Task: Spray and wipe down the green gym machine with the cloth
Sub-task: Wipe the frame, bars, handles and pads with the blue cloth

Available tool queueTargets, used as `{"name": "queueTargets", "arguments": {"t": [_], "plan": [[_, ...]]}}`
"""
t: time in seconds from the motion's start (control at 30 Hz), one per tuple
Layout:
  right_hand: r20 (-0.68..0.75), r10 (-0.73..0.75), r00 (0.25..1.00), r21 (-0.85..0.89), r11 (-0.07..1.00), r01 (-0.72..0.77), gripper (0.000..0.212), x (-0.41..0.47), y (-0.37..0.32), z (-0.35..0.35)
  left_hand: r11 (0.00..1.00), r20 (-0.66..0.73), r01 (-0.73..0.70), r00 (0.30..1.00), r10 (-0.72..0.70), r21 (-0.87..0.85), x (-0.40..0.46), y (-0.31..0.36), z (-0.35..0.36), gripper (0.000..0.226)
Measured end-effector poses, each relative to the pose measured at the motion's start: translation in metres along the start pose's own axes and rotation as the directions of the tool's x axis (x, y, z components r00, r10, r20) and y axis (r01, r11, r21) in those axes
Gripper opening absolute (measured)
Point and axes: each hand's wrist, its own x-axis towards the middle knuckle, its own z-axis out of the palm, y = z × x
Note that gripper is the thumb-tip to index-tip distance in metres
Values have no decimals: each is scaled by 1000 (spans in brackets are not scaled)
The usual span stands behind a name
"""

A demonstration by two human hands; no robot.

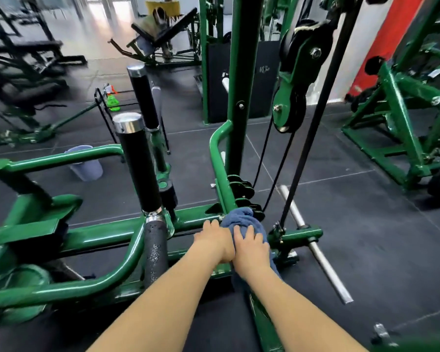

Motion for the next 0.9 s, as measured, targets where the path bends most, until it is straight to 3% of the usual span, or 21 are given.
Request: {"name": "queueTargets", "arguments": {"t": [0.07,0.2,0.3,0.4,0.47,0.53,0.63,0.73,0.8,0.9], "plan": [[-32,-13,999,28,1000,14,76,-18,8,4,999,-27,-48,998,48,5,-9,3,-3,46],[-17,-36,999,-80,996,35,67,-64,22,20,996,-168,-90,982,89,-1,-38,7,-20,36],[-19,-89,996,-124,989,86,70,-93,30,23,993,-254,-121,960,115,-7,-58,5,-32,38],[-124,-133,983,-166,980,112,74,-110,38,32,997,-349,-75,935,65,-15,-83,-4,-40,39],[-39,-130,991,-215,969,119,63,-126,38,22,999,-437,-49,899,36,-19,-101,-12,-43,39],[-42,-137,990,-233,964,124,48,-131,39,16,1000,-534,-1,845,-13,-26,-114,-22,-46,32],[8,-114,993,-158,981,113,38,-133,45,2,991,-619,114,775,-129,-64,-129,-37,-50,24],[-22,12,1000,71,997,-10,29,-133,48,-31,961,-614,215,740,-275,-171,-136,-57,-53,47],[-110,34,993,176,984,-15,22,-130,46,-55,937,-591,235,729,-345,-258,-134,-72,-55,54],[-227,56,972,311,950,18,20,-129,33,-95,958,-682,191,672,-287,-215,-128,-91,-55,65]]}}
